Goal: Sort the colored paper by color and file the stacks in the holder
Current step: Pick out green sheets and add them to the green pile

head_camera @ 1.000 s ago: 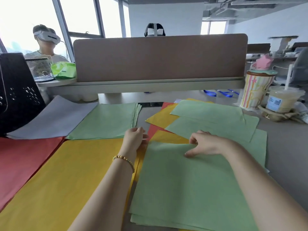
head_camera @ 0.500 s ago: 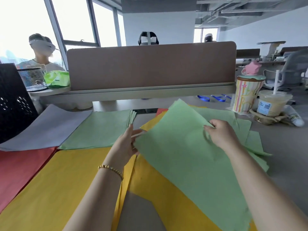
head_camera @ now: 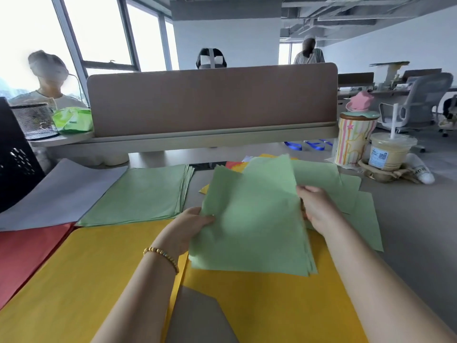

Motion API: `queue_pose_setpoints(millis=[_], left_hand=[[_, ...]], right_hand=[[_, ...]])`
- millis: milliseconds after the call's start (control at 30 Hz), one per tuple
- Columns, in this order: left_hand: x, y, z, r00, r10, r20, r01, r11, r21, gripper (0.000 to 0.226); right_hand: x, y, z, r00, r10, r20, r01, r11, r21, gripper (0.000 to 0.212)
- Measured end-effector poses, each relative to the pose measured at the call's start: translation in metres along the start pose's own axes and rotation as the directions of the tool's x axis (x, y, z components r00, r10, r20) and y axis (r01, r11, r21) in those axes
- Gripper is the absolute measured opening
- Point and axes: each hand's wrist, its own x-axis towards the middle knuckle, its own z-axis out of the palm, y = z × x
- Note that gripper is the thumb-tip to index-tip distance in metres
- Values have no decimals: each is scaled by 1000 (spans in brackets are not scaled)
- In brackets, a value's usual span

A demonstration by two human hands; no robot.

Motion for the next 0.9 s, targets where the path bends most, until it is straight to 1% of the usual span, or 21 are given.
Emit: queue_pose_setpoints(millis=[33,67,100,133,167,200,233,300,333,367,400,433,500,533,567,600,667,700,767,833,900], left_hand=[[2,-1,-1,998,-2,-66,-1,999,-39,21],[5,-2,-4,990,-4,-143,-12,994,-109,18],[6,-2,-7,977,-12,-211,-29,981,-192,16],[9,-3,-10,963,-30,-266,-45,962,-270,16],[11,-3,-13,952,-56,-301,-52,940,-338,15],[13,-4,-16,945,-80,-318,-52,921,-385,16],[13,-5,-17,940,-98,-328,-53,905,-421,17],[14,-6,-19,933,-127,-337,-58,871,-488,21],[14,-7,-21,931,-143,-336,-59,849,-526,23],[13,-6,-21,934,-153,-323,-60,823,-565,23],[11,-5,-21,941,-150,-303,-63,803,-592,20],[8,-3,-21,952,-134,-274,-64,791,-609,16],[2,2,-18,970,-90,-227,-72,782,-619,22],[1,4,-16,976,-66,-206,-76,787,-612,24],[0,4,-14,981,-44,-189,-79,798,-597,23],[1,4,-13,981,-38,-189,-76,827,-558,20],[8,0,-15,966,-53,-253,-62,902,-427,17],[11,-3,-16,952,-53,-302,-58,936,-348,22],[14,-7,-17,941,-43,-335,-51,963,-265,24],[12,-6,-16,955,-47,-293,-47,951,-307,19],[10,-3,-19,971,-50,-233,-35,937,-347,15]], right_hand=[[0,0,1,1000,-9,4,9,1000,4,20],[1,0,0,998,-59,-15,57,993,-99,18],[4,2,-3,990,-139,-34,123,949,-290,15],[5,4,-5,980,-200,-15,171,872,-459,18],[3,6,-5,976,-215,42,199,790,-579,26],[-2,6,-3,974,-187,127,224,716,-661,37],[-7,7,0,972,-122,203,233,655,-719,49],[-16,8,9,945,12,326,280,479,-832,73],[-20,8,12,937,61,344,295,393,-871,81],[-23,7,14,938,71,339,301,320,-898,82],[-22,7,14,946,50,321,297,263,-918,75],[-21,7,13,953,2,302,295,215,-931,61],[-22,5,13,948,-97,304,313,102,-944,28],[-24,3,13,946,-112,305,310,33,-950,18],[-26,1,15,949,-117,292,292,-19,-956,19],[-26,1,16,953,-121,277,274,-43,-961,20],[-28,0,16,962,-162,218,220,-8,-976,23],[-28,-1,15,964,-209,163,178,58,-982,21],[-25,0,7,949,-312,37,121,254,-960,17],[-19,1,-3,928,-365,-72,110,456,-883,17],[-14,0,-10,919,-372,-130,148,632,-760,31]])
